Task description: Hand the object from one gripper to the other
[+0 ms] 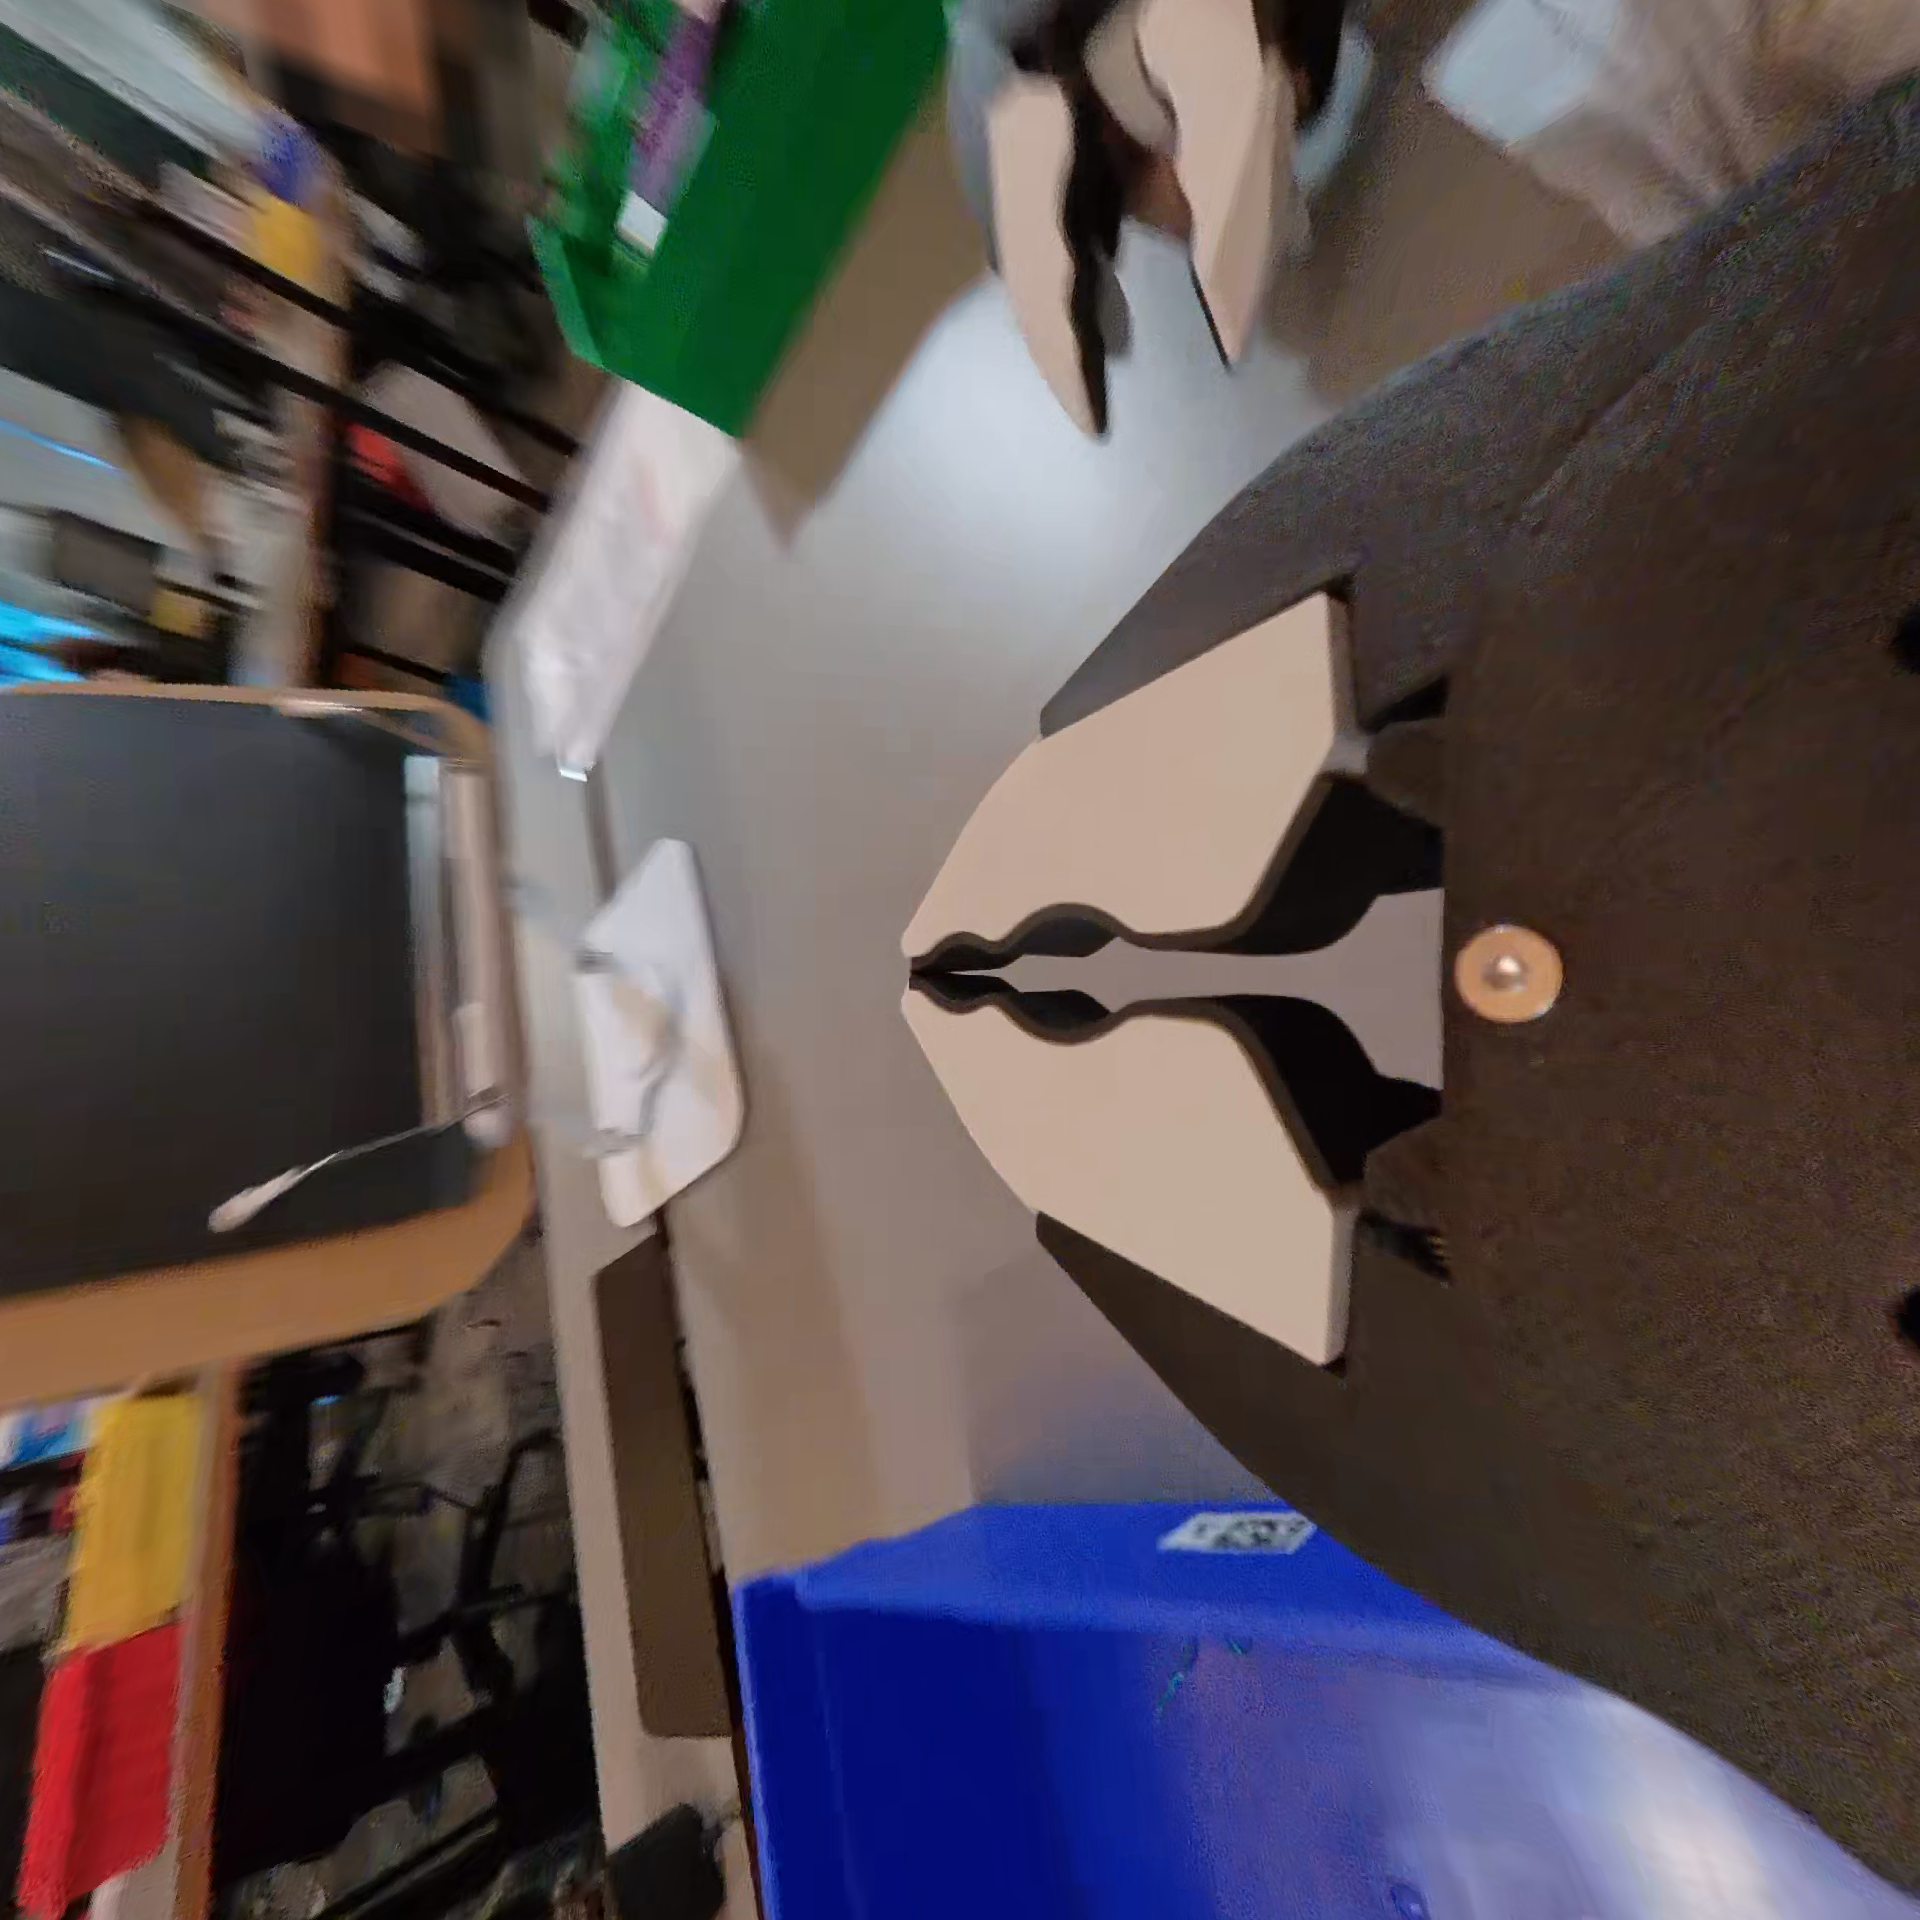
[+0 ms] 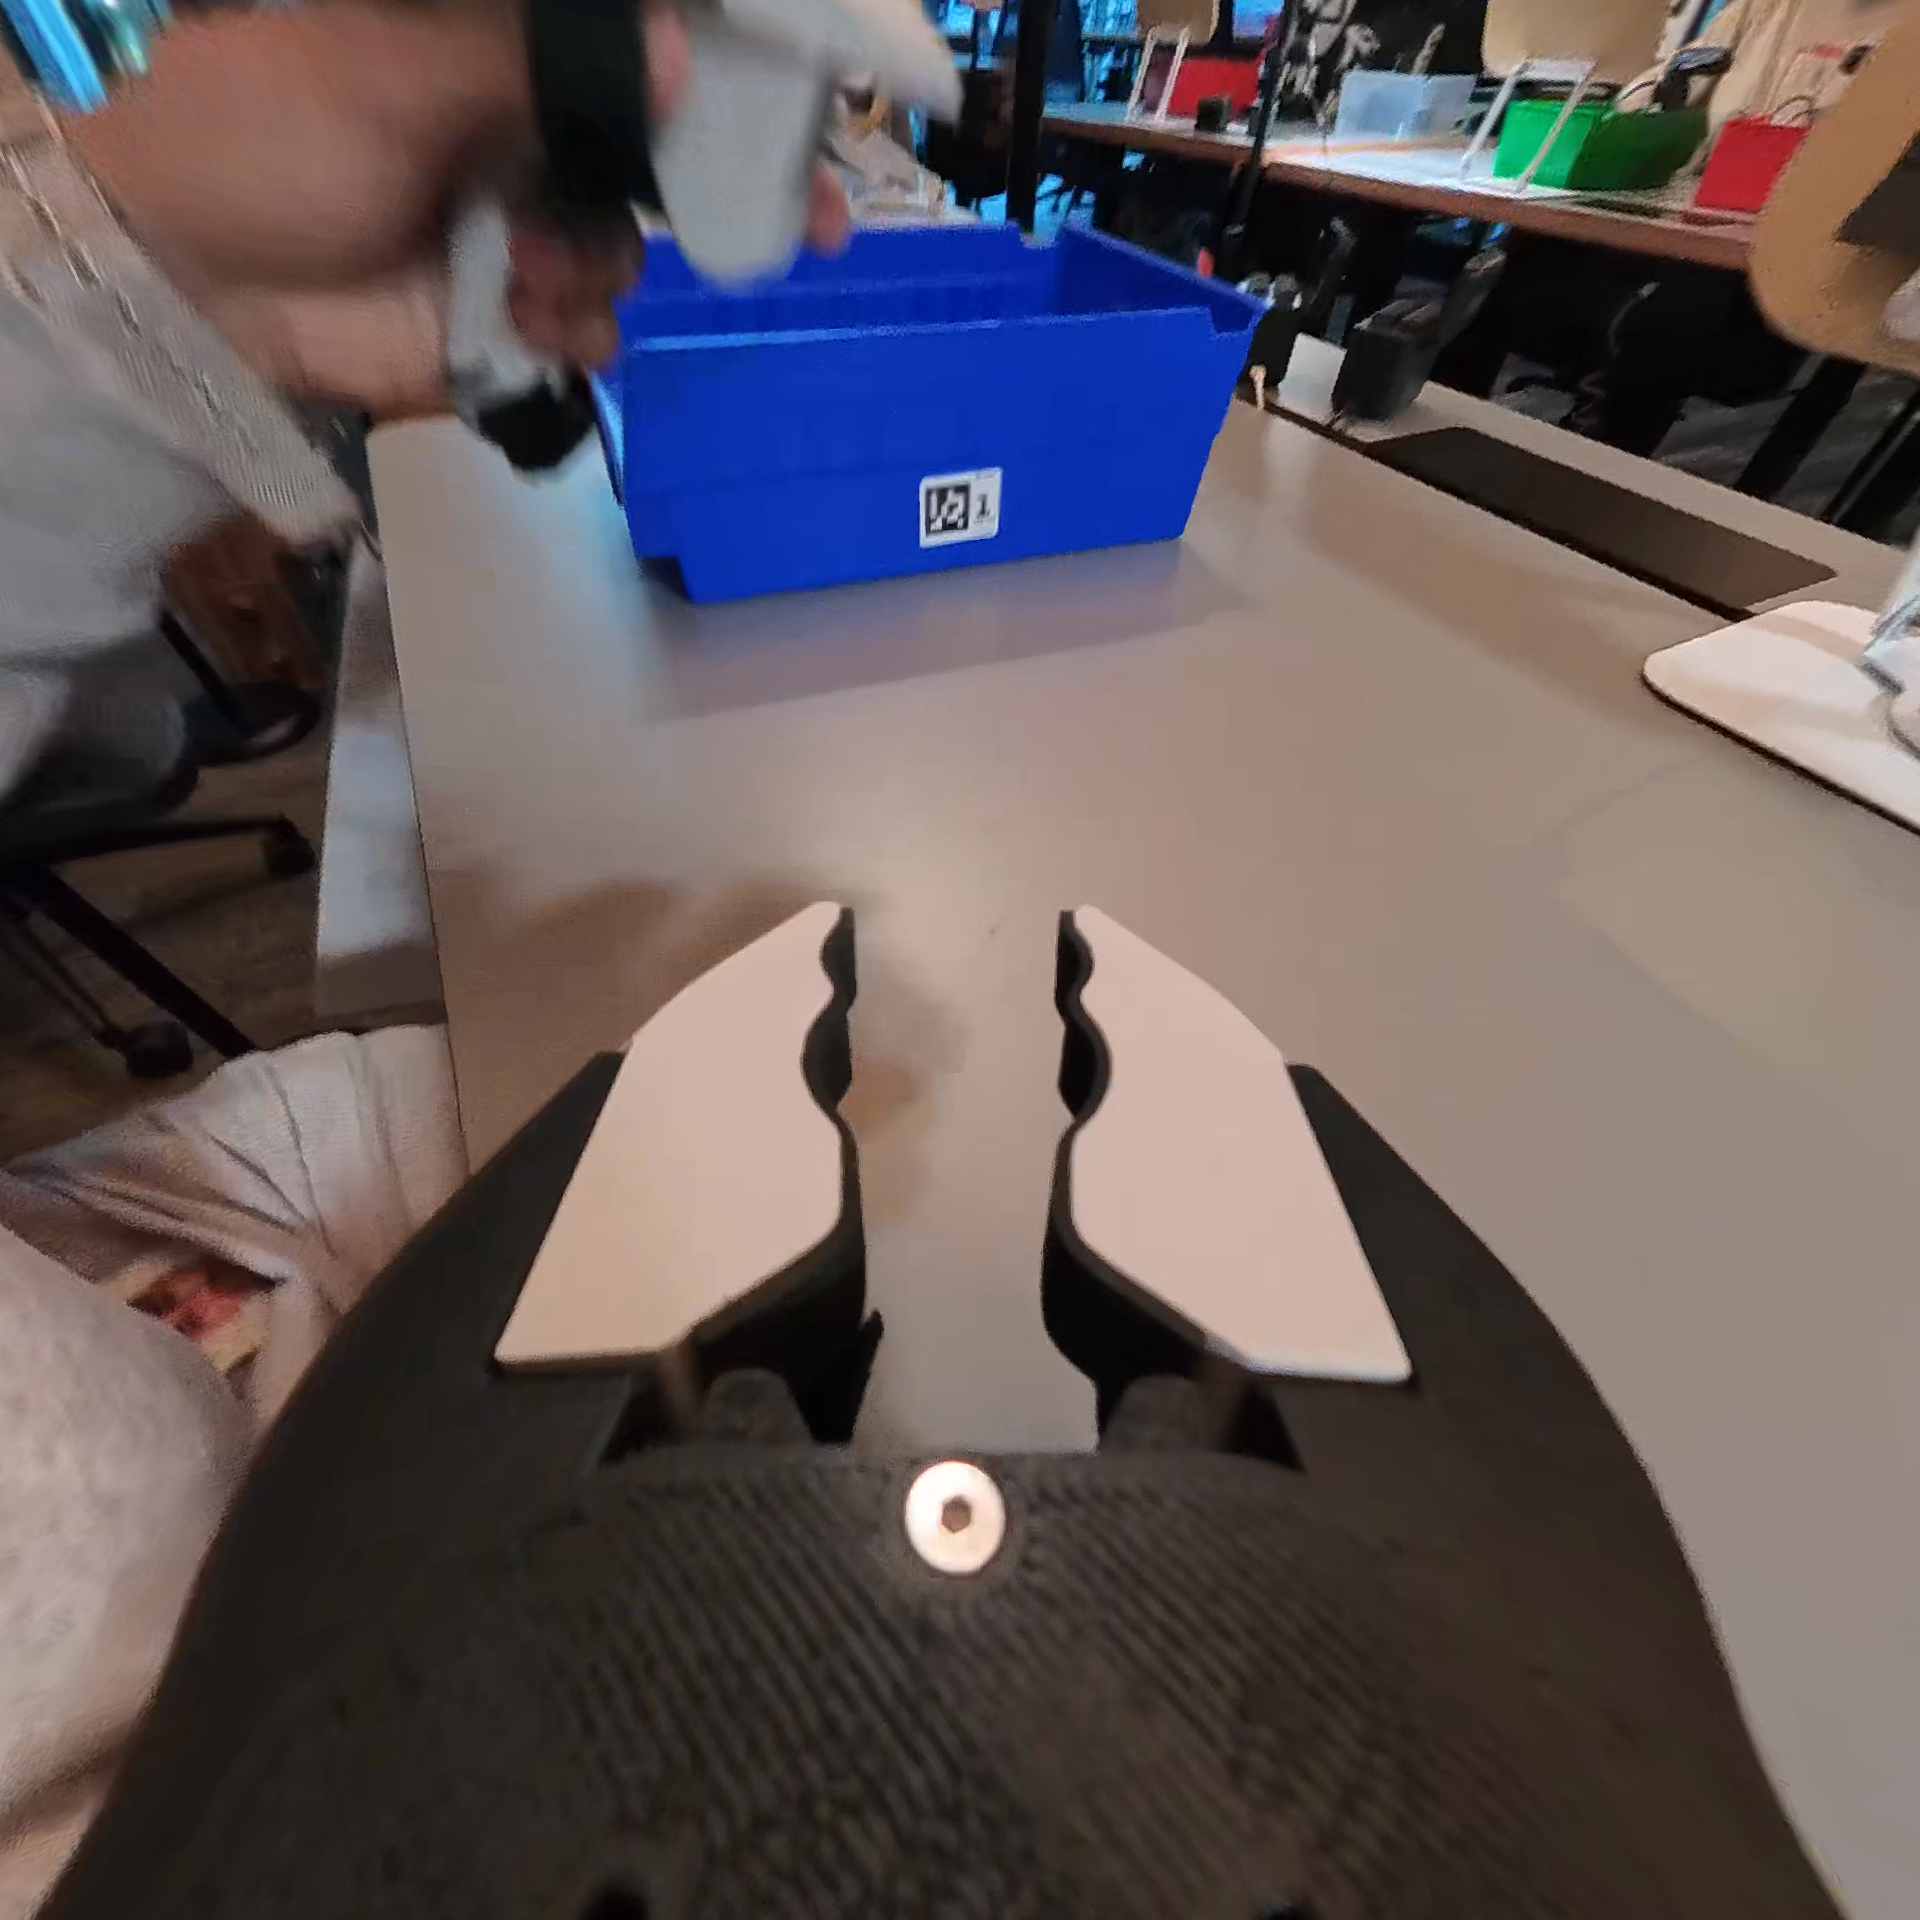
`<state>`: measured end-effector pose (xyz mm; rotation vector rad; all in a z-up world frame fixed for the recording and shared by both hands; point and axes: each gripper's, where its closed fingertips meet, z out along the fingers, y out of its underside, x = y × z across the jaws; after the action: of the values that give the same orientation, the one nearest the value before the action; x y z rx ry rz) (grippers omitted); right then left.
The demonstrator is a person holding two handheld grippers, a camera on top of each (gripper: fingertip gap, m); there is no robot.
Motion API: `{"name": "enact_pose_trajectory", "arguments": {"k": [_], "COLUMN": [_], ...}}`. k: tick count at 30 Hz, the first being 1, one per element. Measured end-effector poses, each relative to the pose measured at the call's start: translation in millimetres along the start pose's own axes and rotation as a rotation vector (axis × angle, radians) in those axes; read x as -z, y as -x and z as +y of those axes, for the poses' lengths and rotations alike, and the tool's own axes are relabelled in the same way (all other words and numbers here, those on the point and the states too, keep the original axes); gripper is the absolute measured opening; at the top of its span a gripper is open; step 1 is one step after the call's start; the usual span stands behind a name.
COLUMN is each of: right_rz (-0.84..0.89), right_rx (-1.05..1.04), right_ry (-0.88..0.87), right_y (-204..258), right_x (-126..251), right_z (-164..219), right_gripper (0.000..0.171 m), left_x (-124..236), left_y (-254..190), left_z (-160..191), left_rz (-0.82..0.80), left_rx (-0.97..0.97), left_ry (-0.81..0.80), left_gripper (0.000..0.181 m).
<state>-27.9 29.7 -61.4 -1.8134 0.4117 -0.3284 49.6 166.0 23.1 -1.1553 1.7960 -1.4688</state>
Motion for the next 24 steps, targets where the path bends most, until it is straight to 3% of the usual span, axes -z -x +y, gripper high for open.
{"name": "enact_pose_trajectory", "arguments": {"k": [4, 7, 14, 18, 24], "right_rz": [-0.029, -0.047, 0.000, 0.009, 0.000], "right_rx": [-0.185, -0.299, -0.216, -0.126, -0.078], "right_ry": [-0.091, -0.156, -0.125, -0.085, -0.057], "right_y": [-4.5, -9.6, -7.5, 2.4, 10.2], "right_x": [13.8, 23.0, 26.4, 20.2, 14.3], "right_z": [-13.8, -19.7, -12.9, -8.7, -5.1], "right_gripper": [0.028, 0.024, 0.036, 0.040, 0.043], "left_x": [-60.3, -82.4, -88.3, -94.6, -95.1], "left_y": [-37.5, -41.8, -43.2, -28.1, -34.6], "left_z": [47.8, 68.8, 101.3, 124.3, 123.3], "left_rz": [-0.100, -0.181, -0.139, -0.140, -0.117], "left_rx": [-0.267, -0.400, -0.495, -0.560, -0.516], "left_ry": [0.208, 0.267, 0.272, 0.356, 0.341], "left_gripper": [0.000, 0.000, 0.003, 0.015, 0.019]}}
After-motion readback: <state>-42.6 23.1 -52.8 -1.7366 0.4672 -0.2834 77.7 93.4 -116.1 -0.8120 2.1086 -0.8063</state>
